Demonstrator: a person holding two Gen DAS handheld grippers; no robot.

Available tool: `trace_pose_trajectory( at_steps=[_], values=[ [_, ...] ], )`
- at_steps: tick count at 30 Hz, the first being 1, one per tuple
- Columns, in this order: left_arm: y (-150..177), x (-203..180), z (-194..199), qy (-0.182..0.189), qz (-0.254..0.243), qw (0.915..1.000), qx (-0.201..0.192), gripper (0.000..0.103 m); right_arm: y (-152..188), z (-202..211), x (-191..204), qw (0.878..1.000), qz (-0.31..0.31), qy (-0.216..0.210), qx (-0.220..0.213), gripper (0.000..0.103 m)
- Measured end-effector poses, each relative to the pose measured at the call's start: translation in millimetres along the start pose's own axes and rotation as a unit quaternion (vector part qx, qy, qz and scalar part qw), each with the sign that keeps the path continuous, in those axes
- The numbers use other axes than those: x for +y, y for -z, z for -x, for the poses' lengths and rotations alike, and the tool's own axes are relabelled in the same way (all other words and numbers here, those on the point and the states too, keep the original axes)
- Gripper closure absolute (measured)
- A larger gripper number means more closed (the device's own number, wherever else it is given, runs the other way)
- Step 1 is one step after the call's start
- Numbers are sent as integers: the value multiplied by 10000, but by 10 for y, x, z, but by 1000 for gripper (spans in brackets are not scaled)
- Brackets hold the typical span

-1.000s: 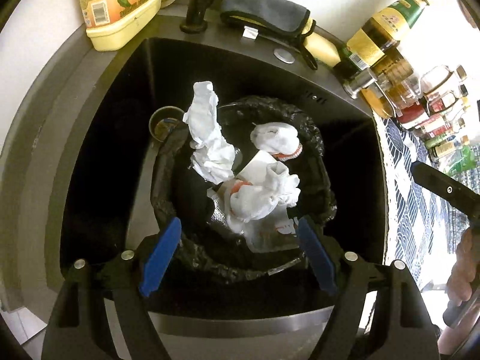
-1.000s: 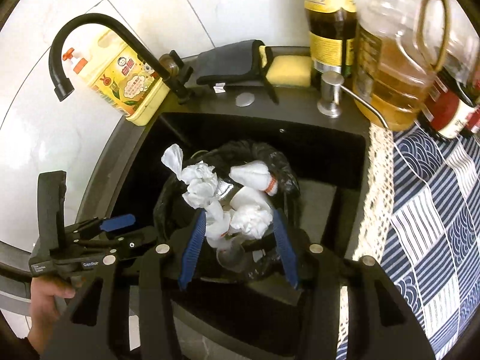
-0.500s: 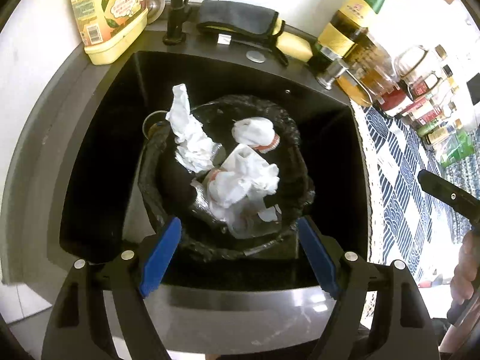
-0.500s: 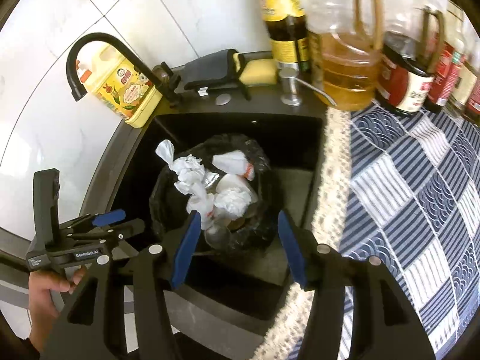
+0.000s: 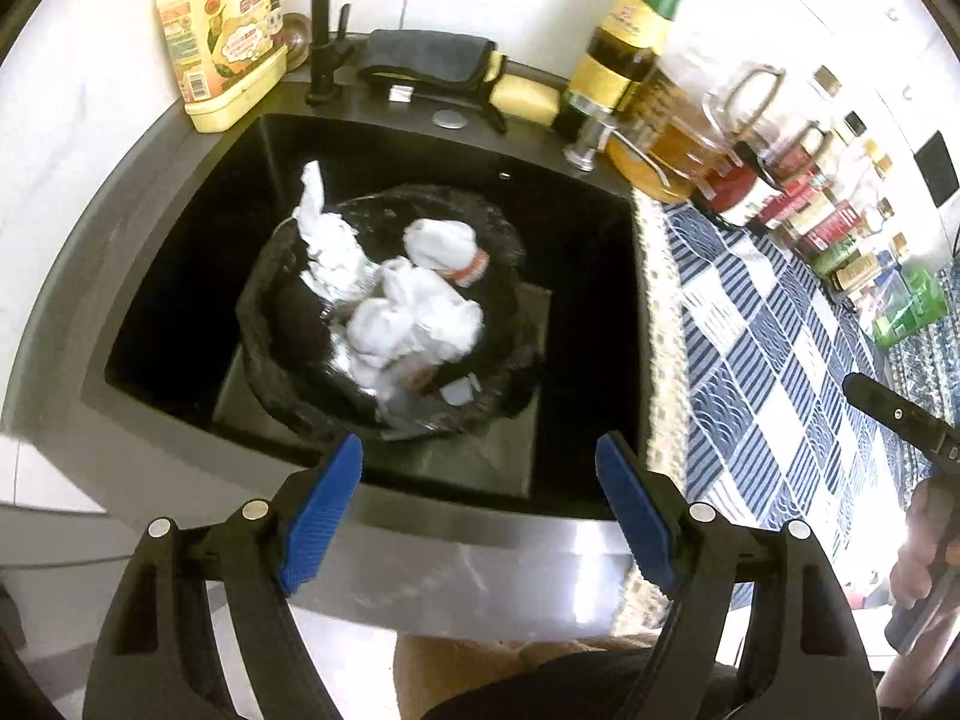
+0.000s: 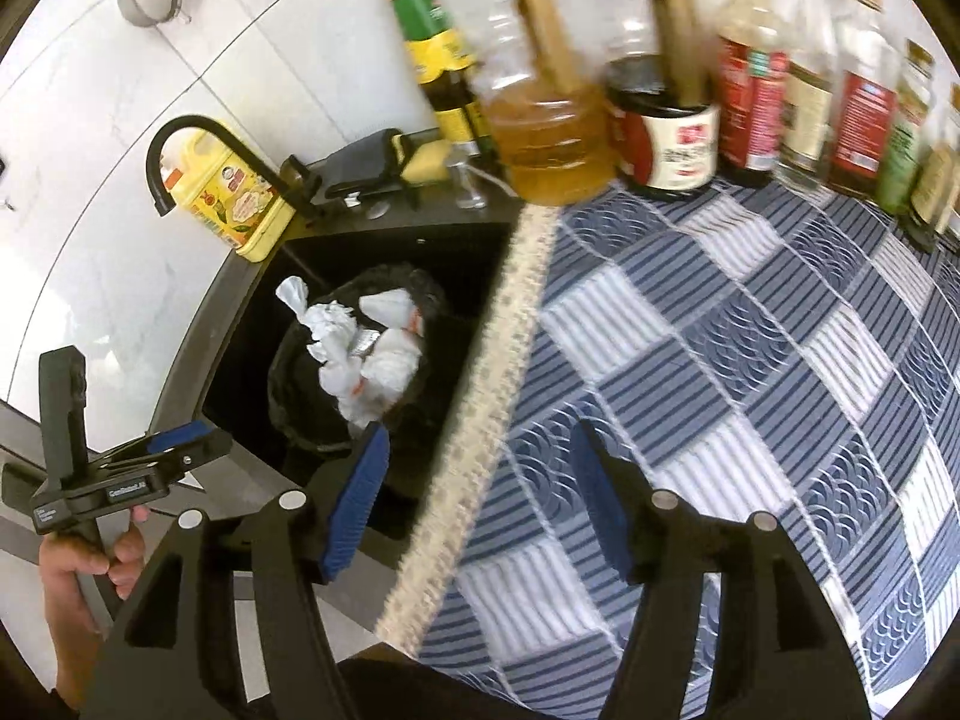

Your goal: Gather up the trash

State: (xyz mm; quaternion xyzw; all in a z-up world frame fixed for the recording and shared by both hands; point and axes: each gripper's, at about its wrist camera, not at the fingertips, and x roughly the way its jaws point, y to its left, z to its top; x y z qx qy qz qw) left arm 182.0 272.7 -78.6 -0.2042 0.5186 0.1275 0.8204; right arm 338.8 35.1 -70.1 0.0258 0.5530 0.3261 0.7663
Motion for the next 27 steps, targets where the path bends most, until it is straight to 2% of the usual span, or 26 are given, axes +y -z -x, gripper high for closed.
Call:
trace_pose_trajectory(
  at_steps=[8,10,12,17,19,20,21,25,27],
  values=[
    [336,-539,190,-167,0,9996,-211,25,322,393,-510,10000,25,3,-42,38],
    [430,-656,229,-187,-14,9996,-226,25,397,482,-613,10000,38,8,-48,37],
    [535,-781,265,-204,-41,9995,-228,25,484,593,-716,10000,35,26,-80,26],
    [775,-1043,350,-305,-122,9991,-284,25,682,822,-928,9999,44,40,-148,24],
    [875,-1141,389,-350,-128,9988,-328,17,763,891,-995,9999,51,41,-150,23],
    [914,-1173,407,-380,-126,9986,-359,9,807,926,-1027,9999,58,31,-150,18],
    [958,-1208,430,-415,-122,9982,-406,8,843,952,-1049,9999,56,22,-160,13],
    [1153,-1343,496,-420,-77,9980,-473,8,1010,1083,-1165,9998,54,27,-207,12],
    [1231,-1393,524,-419,-84,9978,-507,8,1094,1148,-1217,9998,68,10,-181,7]
  ],
)
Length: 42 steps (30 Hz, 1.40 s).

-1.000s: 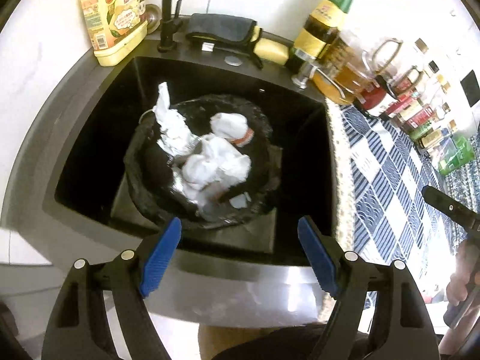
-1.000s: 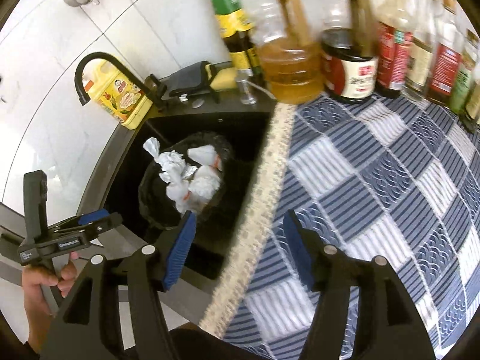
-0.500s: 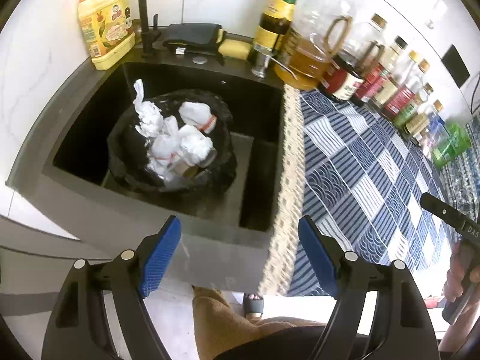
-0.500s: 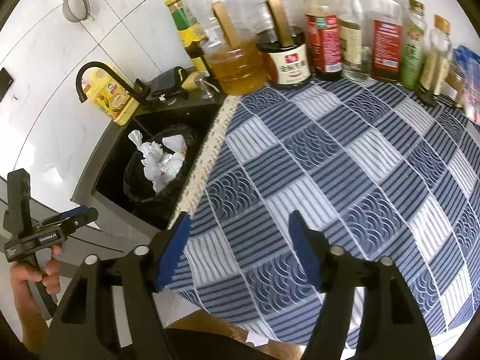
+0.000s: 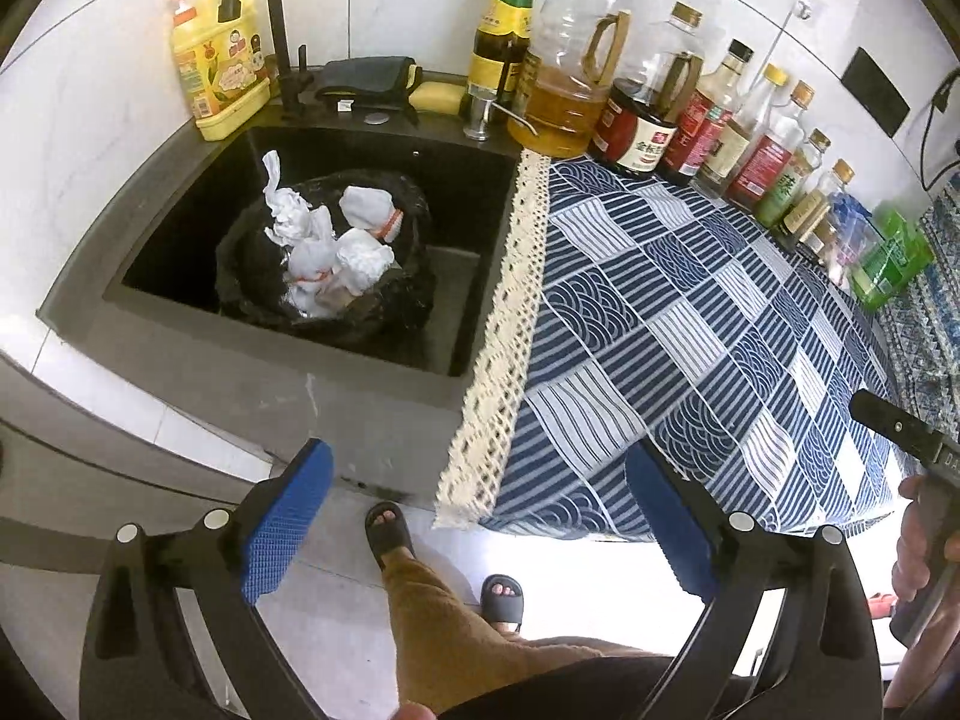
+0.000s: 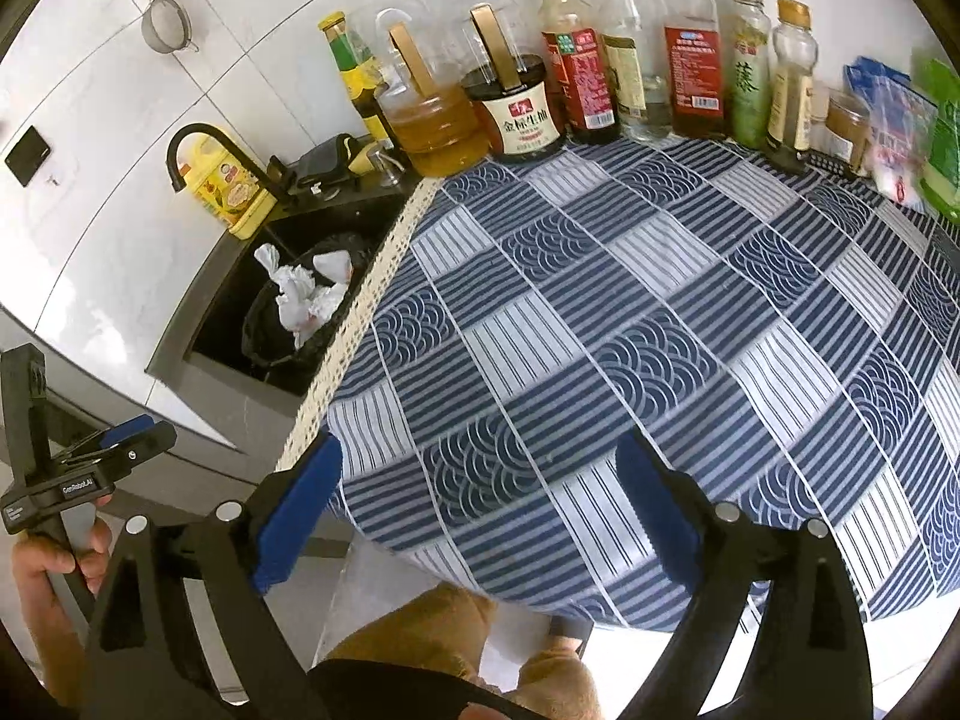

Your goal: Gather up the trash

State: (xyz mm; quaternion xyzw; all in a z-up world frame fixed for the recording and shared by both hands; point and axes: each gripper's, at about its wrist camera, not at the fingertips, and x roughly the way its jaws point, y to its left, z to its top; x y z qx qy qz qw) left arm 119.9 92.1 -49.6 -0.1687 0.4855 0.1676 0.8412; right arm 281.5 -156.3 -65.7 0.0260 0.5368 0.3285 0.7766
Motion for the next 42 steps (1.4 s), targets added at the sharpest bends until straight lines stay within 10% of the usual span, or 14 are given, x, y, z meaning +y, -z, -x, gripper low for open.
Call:
trace_pose_trajectory(
  at_steps=[42],
  values=[
    [521,-271,402,44,-170,9994,-284,7,537,541,61,9985,325,181,-401,5]
  ],
)
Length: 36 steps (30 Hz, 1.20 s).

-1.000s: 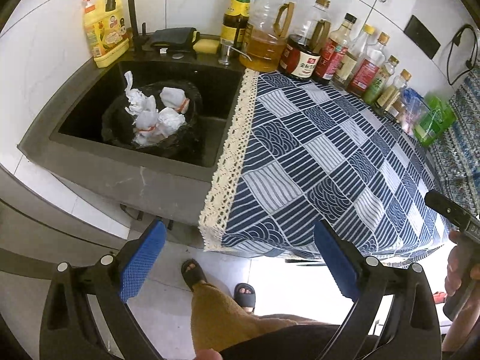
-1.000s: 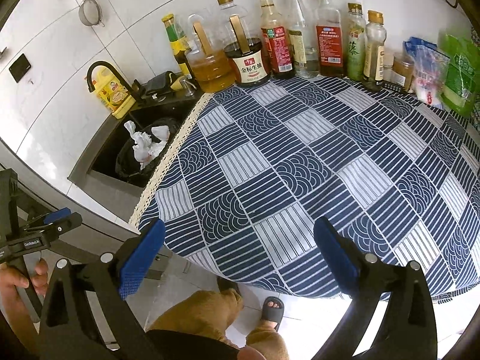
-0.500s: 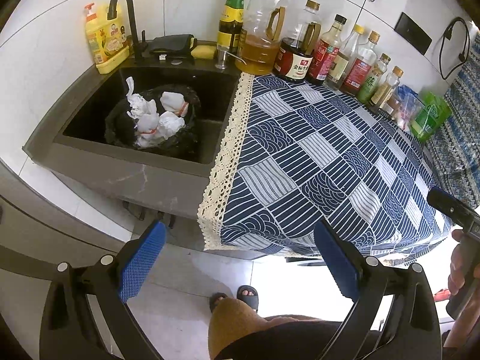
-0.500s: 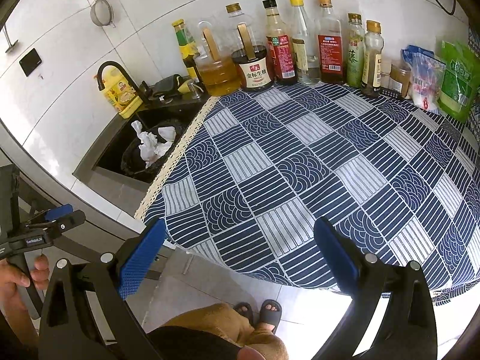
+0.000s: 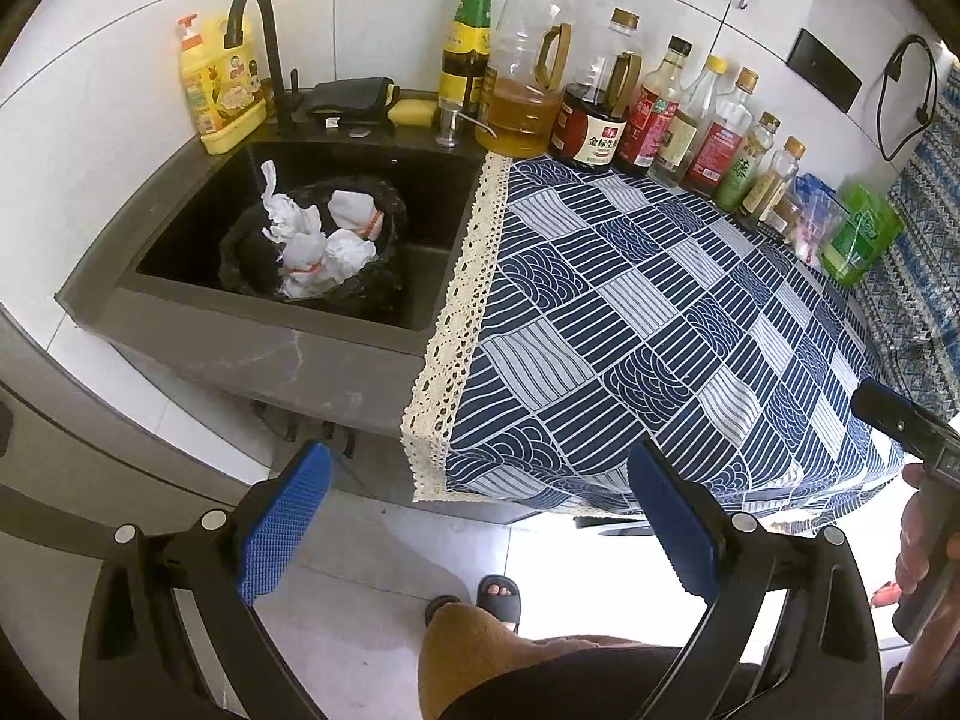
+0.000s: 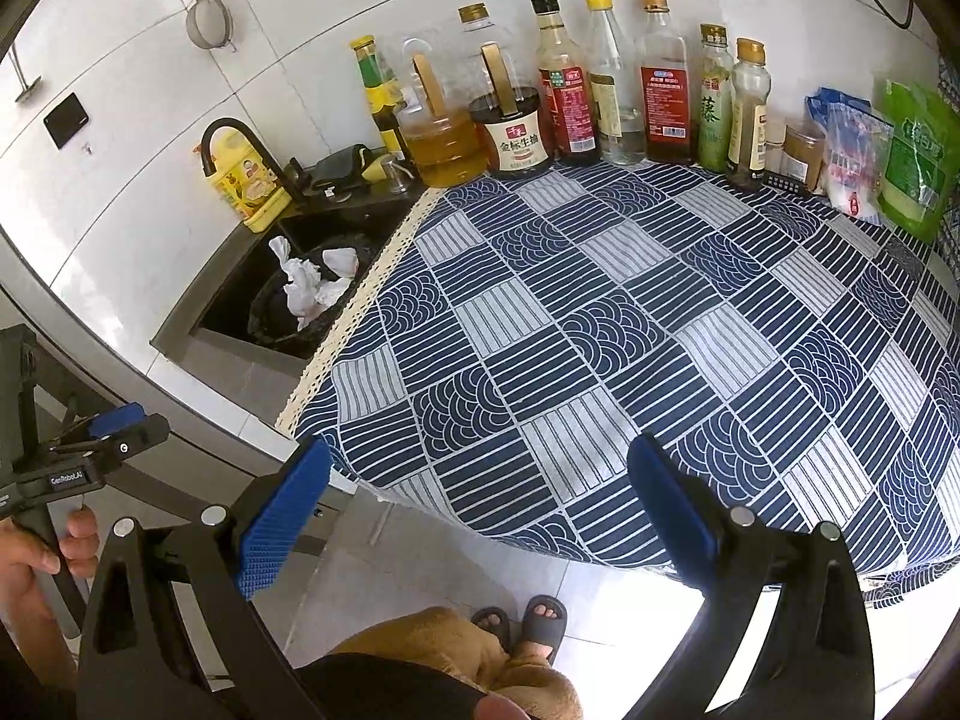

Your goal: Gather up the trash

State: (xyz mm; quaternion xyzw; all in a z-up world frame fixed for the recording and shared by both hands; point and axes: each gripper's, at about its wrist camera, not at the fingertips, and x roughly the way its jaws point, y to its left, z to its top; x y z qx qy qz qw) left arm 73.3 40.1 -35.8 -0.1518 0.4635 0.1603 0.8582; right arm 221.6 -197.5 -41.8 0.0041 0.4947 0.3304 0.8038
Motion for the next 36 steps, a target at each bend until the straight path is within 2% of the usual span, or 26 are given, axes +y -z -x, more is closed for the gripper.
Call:
trace_pose_trajectory(
  at_steps=[36],
  values=[
    [-7,-22,39,3,-102,9999,7,7,28,30,4,10000,-22,25,-8,5]
  ],
)
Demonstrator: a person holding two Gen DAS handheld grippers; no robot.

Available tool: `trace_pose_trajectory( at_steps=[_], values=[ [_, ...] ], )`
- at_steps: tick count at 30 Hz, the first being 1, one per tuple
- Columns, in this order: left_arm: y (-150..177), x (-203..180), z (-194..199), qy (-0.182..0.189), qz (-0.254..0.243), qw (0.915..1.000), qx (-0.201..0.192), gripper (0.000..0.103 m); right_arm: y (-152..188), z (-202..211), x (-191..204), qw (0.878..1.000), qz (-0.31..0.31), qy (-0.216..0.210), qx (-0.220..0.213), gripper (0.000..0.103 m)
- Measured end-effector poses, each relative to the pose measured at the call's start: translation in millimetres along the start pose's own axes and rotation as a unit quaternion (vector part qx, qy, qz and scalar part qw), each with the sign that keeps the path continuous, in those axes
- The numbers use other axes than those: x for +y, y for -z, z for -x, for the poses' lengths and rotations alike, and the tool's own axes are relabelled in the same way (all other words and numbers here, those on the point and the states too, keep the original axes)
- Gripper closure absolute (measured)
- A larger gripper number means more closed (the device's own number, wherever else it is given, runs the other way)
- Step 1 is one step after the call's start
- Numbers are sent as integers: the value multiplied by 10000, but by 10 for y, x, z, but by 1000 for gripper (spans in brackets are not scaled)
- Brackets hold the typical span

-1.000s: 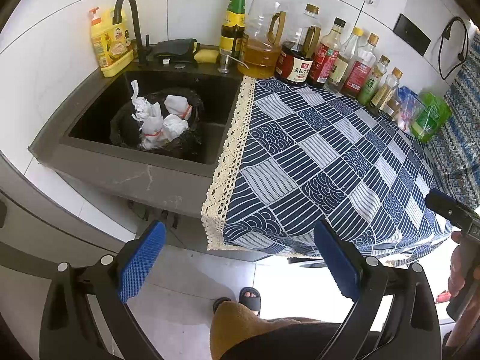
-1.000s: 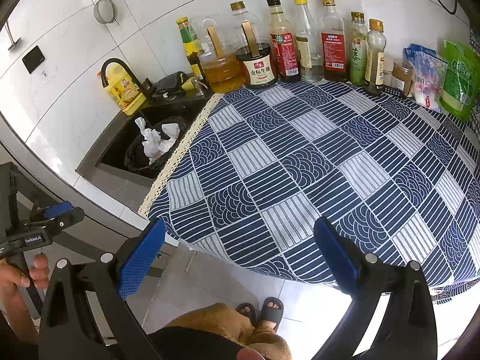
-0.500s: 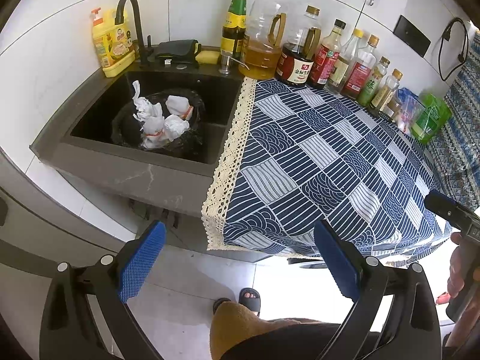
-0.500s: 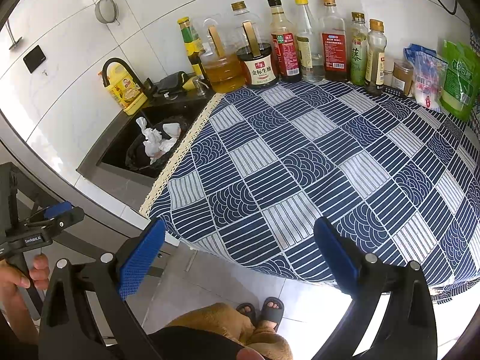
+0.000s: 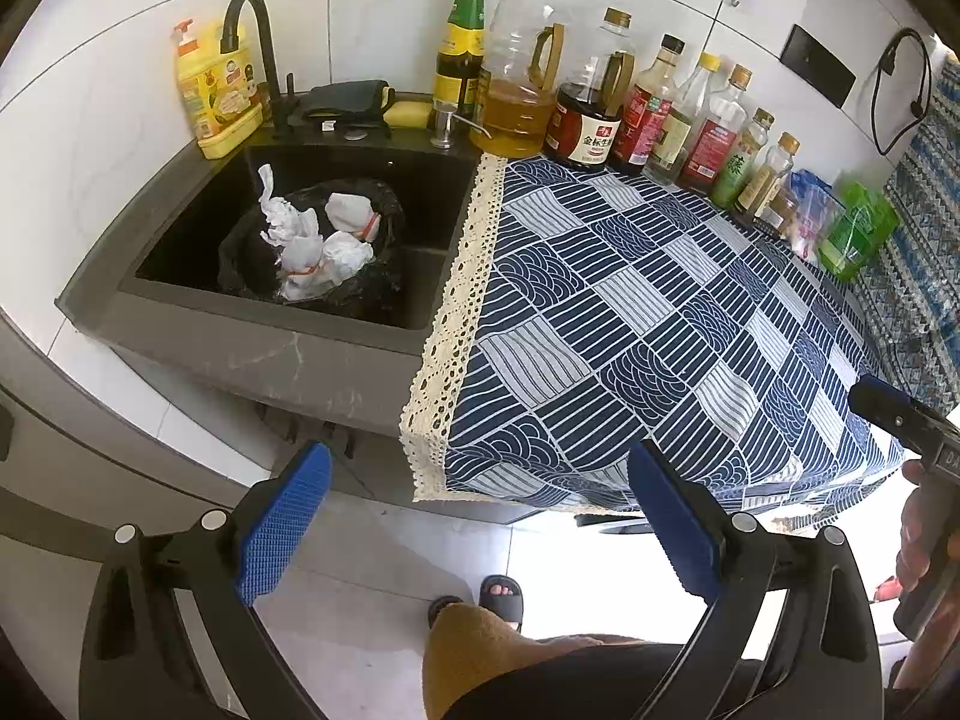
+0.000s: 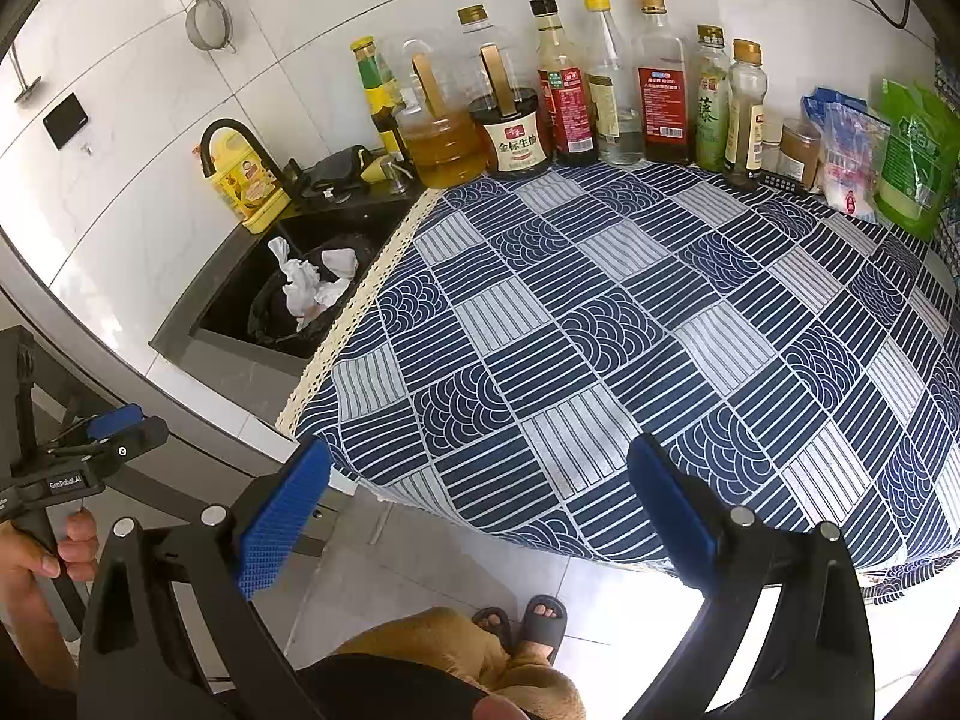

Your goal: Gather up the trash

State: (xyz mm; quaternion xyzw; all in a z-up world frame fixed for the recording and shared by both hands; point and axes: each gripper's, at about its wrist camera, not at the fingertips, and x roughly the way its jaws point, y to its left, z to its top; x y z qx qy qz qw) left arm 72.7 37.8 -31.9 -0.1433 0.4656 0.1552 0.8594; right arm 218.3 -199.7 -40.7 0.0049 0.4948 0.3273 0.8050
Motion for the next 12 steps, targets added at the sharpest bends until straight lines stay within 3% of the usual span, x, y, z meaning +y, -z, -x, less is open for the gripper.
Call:
trace_pose_trajectory(
  at_steps=[12],
  values=[
    [-11,3,-26,-38,-4,10000,13,7,-8,-9,-2,10000,-45,25,30,5]
  ],
)
